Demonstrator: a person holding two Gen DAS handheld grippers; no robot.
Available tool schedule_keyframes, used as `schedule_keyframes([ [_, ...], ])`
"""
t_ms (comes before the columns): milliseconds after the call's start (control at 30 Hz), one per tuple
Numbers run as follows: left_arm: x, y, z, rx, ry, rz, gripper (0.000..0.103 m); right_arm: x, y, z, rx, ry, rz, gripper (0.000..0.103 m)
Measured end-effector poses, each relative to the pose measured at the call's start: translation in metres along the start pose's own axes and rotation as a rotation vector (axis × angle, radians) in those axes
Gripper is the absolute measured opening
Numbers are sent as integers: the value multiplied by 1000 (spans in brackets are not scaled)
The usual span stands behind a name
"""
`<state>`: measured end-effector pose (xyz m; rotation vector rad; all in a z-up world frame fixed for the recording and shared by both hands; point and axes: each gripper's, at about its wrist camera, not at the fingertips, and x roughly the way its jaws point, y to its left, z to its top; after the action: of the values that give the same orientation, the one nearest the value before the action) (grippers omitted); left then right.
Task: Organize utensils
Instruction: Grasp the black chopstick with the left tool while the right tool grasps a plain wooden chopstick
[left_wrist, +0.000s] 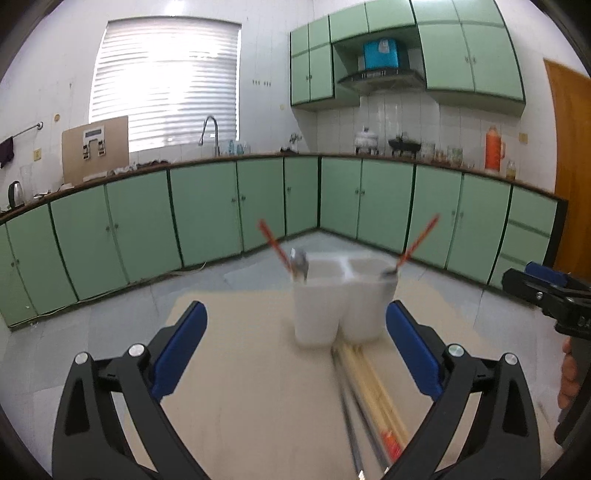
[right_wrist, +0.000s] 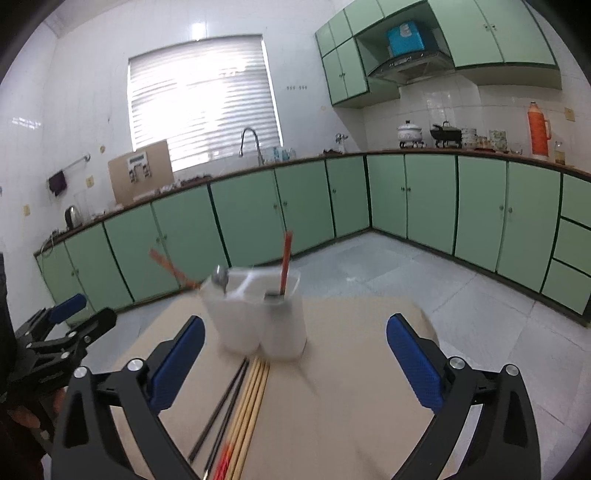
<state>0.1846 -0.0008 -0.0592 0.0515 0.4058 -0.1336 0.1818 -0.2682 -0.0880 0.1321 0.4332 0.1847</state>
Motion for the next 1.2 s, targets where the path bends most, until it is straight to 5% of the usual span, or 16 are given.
schedule_keyframes([
  [333, 3, 9, -68, -5, 171, 27, 95, 8, 23, -78, -51, 160, -9, 92],
  [600, 3, 3, -108, 42, 302, 7, 95, 9, 33, -125, -83, 312, -10, 66],
  [1200, 1, -4, -126, 65, 372, -21, 95, 13, 44, -153, -109, 414, -2, 56],
])
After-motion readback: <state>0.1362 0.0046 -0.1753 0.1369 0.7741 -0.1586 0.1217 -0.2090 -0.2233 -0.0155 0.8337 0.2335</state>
